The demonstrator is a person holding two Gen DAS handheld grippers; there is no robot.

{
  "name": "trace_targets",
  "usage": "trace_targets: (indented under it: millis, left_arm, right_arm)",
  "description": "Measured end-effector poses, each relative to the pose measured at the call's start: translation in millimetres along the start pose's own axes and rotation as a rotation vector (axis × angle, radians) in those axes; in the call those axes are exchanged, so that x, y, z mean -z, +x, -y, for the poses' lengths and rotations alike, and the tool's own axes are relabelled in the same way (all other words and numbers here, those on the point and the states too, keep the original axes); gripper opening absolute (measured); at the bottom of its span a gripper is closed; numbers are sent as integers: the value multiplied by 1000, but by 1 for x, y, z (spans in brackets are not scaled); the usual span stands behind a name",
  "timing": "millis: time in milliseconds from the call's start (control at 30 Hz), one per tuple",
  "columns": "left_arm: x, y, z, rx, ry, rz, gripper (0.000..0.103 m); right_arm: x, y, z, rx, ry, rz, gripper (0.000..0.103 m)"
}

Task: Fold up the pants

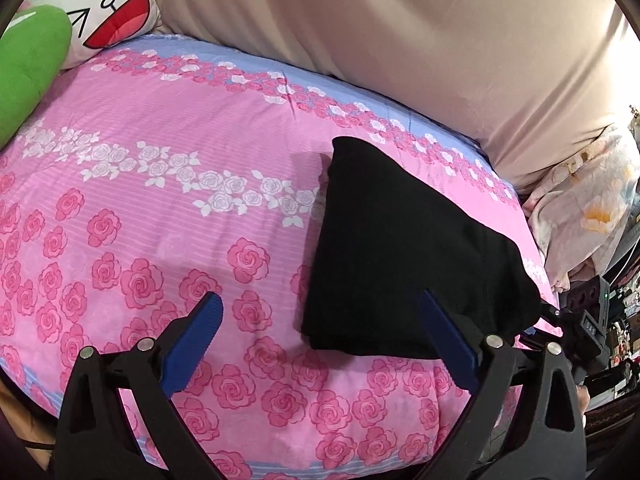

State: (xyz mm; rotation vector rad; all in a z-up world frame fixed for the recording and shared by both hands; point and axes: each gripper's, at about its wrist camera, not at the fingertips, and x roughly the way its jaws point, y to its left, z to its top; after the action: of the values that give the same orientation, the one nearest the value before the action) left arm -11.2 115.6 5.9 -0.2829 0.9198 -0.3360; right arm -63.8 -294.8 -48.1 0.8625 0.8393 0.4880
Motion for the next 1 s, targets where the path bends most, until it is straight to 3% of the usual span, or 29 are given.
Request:
trace_targets:
  millis: [133,167,367,400,433,467,533,633,700,800,867,967,1000]
  left_arm:
    - [0,1,-1,3,1,-2,96]
    - [0,2,0,5,3,-7,96]
    - [2,11,9,16,24,-30,96]
    - [3,12,10,15,29,-31,96]
    - [3,12,12,15,33,-32,96]
    - [3,13,13,15,34,-33,96]
    - [2,14,14,16,34,-34,96]
    - [-1,14,18,11,33,-34,96]
    - [-5,8,24,22,40,-16,96]
    - [-8,1,34,46,61,13,98]
    - [-8,4,39,57,75,13,98]
    - [-5,20,43,50,78,-21,98]
    - [-5,27,44,45,73,-39,98]
  right_arm:
    - [8,-19,2,-98,31,26,83]
    - [9,-21,0,-100,30,32,84]
    - [13,-3,-7,71,-54,0,86]
    - [13,1,-8,73,-66,2,84]
    - [14,4,-7,81,-101,0,72]
    - [13,12,-12,96,-132,-13,47]
    - [10,33,-16,140,-164,-62,19]
    - [-3,34,-43,173,-258,-36,16]
    - [-18,6,-76,149,-343,52,16]
    - [-30,-27,-99,180,-417,134,17]
    - [-34,-31,-81,261,-403,128,23]
    - [-30,-4,-17,433,-269,27,28]
    - [-27,-3,-3,419,-214,28,28]
